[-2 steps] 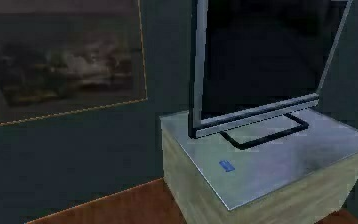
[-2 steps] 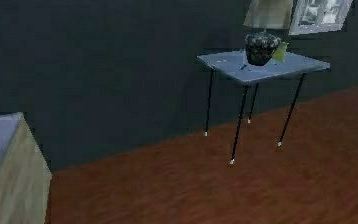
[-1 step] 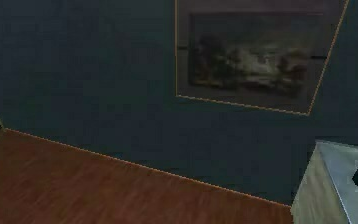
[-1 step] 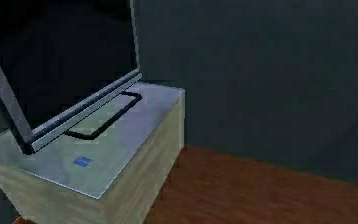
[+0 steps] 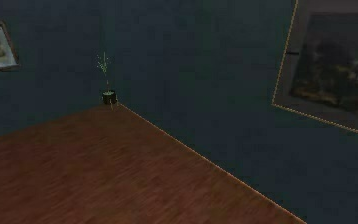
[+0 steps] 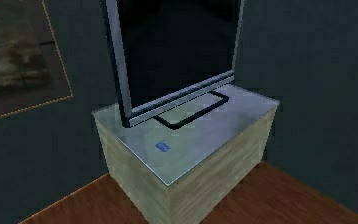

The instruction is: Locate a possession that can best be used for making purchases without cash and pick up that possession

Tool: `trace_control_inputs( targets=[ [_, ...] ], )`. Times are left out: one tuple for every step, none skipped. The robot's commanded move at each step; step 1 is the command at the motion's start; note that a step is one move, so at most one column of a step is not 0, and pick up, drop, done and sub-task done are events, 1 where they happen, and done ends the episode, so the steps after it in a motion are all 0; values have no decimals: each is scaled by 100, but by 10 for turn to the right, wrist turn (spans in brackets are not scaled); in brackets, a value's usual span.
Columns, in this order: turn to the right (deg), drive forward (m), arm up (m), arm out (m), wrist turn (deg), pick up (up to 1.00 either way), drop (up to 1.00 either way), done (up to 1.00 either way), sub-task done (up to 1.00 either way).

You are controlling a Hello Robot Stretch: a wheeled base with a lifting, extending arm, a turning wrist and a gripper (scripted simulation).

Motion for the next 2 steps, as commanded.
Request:
trace_control_inputs(
  targets=[
    [-30, 0, 0, 0, 0, 0, 0, 0, 0],
    [450, 0, 0, 0, 0, 0, 0, 0, 0]
  ],
)
